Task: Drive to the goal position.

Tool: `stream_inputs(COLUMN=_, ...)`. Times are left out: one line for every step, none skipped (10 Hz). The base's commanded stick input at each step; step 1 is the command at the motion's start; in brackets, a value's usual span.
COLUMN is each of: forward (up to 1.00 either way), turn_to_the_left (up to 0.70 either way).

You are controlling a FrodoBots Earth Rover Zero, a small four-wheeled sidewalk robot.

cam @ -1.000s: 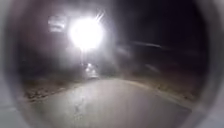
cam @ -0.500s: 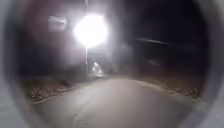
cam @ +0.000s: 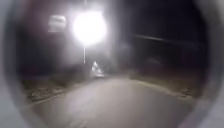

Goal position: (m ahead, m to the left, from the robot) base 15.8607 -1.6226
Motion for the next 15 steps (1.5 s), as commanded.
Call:
stream_inputs(forward=1.00, turn_to_the_left=0.00)
stream_inputs(forward=1.00, turn_to_the_left=-0.08)
stream_inputs(forward=1.00, turn_to_the_left=-0.12)
stream_inputs(forward=1.00, turn_to_the_left=-0.11)
stream_inputs(forward=1.00, turn_to_the_left=-0.07)
stream_inputs(forward=1.00, turn_to_the_left=-0.04)
stream_inputs(forward=1.00, turn_to_the_left=-0.01)
stream_inputs(forward=1.00, turn_to_the_left=0.00)
stream_inputs(forward=1.00, turn_to_the_left=0.00)
stream_inputs(forward=1.00, turn_to_the_left=0.00)
stream_inputs(forward=1.00, turn_to_the_left=0.00)
stream_inputs(forward=1.00, turn_to_the_left=0.00)
stream_inputs(forward=1.00, turn_to_the_left=0.08)
stream_inputs(forward=1.00, turn_to_the_left=0.14)
stream_inputs(forward=1.00, turn_to_the_left=0.16)
